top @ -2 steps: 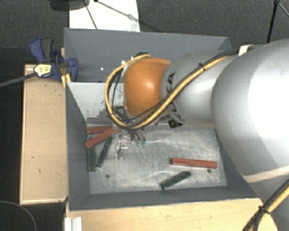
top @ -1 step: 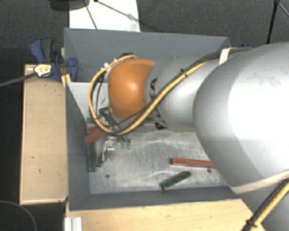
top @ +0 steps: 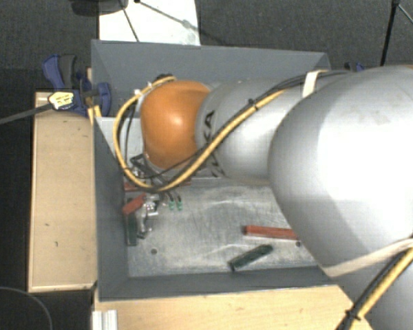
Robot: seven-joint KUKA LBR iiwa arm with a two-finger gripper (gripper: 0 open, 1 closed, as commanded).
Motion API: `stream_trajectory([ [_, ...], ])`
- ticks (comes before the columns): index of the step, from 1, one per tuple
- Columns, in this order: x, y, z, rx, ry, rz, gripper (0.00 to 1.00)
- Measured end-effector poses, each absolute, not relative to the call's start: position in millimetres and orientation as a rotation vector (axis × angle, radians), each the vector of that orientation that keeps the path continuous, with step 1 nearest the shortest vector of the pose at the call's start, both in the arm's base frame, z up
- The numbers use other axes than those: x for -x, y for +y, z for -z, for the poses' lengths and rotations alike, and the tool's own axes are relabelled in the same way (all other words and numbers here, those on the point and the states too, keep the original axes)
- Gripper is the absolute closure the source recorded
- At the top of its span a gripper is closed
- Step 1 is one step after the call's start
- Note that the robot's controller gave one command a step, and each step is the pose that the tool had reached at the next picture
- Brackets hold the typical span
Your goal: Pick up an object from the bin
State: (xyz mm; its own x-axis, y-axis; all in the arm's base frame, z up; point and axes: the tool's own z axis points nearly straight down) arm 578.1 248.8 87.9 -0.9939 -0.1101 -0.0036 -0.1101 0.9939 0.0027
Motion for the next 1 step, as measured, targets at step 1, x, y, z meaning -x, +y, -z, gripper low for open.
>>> stream_trajectory([
  [1, -593.5, 240.6, -87.6, -0.051, 3.137, -0.003, 1.0],
])
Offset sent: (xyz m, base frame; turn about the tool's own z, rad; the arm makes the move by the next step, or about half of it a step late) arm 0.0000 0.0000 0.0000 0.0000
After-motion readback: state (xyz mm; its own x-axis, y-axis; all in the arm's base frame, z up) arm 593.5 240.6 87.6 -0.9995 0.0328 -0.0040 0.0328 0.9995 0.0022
